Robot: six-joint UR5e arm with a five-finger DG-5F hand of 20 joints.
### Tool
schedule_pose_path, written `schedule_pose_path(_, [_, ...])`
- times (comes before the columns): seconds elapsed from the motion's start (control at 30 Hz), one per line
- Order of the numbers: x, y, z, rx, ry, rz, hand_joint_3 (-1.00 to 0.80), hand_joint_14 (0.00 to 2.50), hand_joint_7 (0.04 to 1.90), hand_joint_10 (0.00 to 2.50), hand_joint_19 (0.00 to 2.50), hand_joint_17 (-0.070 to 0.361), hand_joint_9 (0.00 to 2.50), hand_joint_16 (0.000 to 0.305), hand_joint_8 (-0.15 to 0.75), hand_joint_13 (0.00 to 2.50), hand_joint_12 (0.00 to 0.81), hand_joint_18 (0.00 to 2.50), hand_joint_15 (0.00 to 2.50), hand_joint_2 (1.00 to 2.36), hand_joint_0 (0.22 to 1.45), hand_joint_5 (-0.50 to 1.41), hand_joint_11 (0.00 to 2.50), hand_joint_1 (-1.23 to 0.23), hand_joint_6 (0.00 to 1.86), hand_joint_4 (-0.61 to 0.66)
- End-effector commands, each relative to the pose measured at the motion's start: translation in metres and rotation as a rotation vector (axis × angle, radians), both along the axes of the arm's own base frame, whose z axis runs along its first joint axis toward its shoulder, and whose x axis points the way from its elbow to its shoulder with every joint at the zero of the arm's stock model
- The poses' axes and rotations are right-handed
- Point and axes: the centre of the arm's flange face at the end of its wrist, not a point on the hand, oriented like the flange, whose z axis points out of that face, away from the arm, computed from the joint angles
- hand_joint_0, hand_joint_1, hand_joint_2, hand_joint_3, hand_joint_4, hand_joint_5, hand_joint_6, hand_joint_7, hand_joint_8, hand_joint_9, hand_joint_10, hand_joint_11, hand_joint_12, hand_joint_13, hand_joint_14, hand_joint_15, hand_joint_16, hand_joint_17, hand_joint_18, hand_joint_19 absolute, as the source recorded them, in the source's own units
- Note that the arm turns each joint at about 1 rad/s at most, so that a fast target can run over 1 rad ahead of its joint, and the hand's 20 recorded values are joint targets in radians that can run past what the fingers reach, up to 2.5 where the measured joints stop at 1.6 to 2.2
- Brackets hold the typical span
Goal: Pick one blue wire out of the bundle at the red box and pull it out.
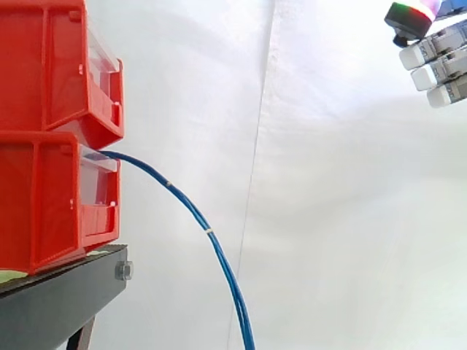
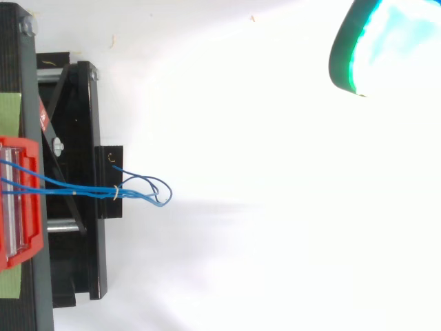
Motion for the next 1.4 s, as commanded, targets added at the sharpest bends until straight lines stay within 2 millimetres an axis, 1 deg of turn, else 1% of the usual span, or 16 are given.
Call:
schedule_pose_path(0.0, [-0.001,0.0,0.0,0.003,0.006,0.004,-0.49,0.01,0.8,0.0,0.16,0.126,0.66,0.056,0.326,0.5,0.408,0.29,0.16,1.0,0.49,-0.18,0.17,-0.47,0.5,0.34])
schedule_pose_path(0.2, [0.001,0.001,0.001,0.011,-0.008,0.005,-0.49,0.0,0.8,0.01,0.17,0.126,0.68,0.056,0.327,0.51,0.41,0.3,0.17,1.0,0.49,-0.18,0.19,-0.47,0.5,0.34])
schedule_pose_path(0.33, [0.007,0.001,0.007,0.01,-0.072,0.004,-0.49,0.01,0.8,0.0,0.17,0.126,0.69,0.056,0.329,0.52,0.411,0.3,0.18,1.0,0.5,-0.18,0.21,-0.47,0.5,0.35])
schedule_pose_path(0.5, [0.012,0.001,0.009,0.002,-0.106,0.003,-0.48,0.01,0.8,0.0,0.18,0.126,0.7,0.056,0.33,0.53,0.413,0.31,0.19,1.0,0.5,-0.18,0.22,-0.47,0.5,0.35])
schedule_pose_path(0.7, [0.012,-0.003,0.003,-0.04,-0.073,-0.065,-0.48,0.01,0.8,0.0,0.19,0.125,0.72,0.056,0.332,0.55,0.412,0.33,0.2,1.0,0.5,-0.17,0.24,-0.48,0.5,0.35])
schedule_pose_path(0.8, [0.017,-0.003,-0.007,-0.069,-0.053,-0.099,-0.48,0.01,0.8,0.01,0.2,0.126,0.73,0.056,0.333,0.55,0.411,0.35,0.2,1.0,0.5,-0.17,0.24,-0.48,0.5,0.36])
schedule_pose_path(0.83, [0.021,-0.003,-0.016,-0.07,-0.038,-0.099,-0.48,0.01,0.8,0.01,0.2,0.126,0.74,0.056,0.336,0.56,0.412,0.35,0.2,1.0,0.5,-0.17,0.25,-0.48,0.5,0.36])
schedule_pose_path(0.97, [0.031,-0.001,-0.03,-0.067,-0.037,-0.097,-0.48,0.01,0.8,0.01,0.21,0.125,0.76,0.056,0.339,0.58,0.416,0.37,0.22,1.0,0.5,-0.17,0.26,-0.48,0.5,0.36])
schedule_pose_path(1.0, [0.039,0.003,-0.026,-0.075,-0.09,-0.107,-0.47,0.01,0.8,0.01,0.21,0.125,0.76,0.056,0.339,0.58,0.415,0.38,0.22,1.0,0.5,-0.17,0.27,-0.48,0.5,0.36])
schedule_pose_path(1.13, [0.039,0.001,-0.025,-0.101,-0.09,-0.15,-0.47,0.01,0.8,0.01,0.22,0.126,0.76,0.056,0.337,0.59,0.415,0.4,0.23,1.0,0.51,-0.17,0.26,-0.48,0.5,0.36])
schedule_pose_path(1.2, [0.042,-0.001,-0.031,-0.133,-0.082,-0.183,-0.47,0.01,0.81,0.01,0.22,0.125,0.77,0.056,0.338,0.59,0.416,0.4,0.23,1.0,0.51,-0.17,0.28,-0.48,0.5,0.36])
schedule_pose_path(1.37, [0.05,0.004,-0.034,-0.154,-0.107,-0.207,-0.47,0.01,0.8,0.01,0.23,0.125,0.77,0.056,0.339,0.61,0.415,0.41,0.24,1.0,0.51,-0.17,0.28,-0.48,0.5,0.37])
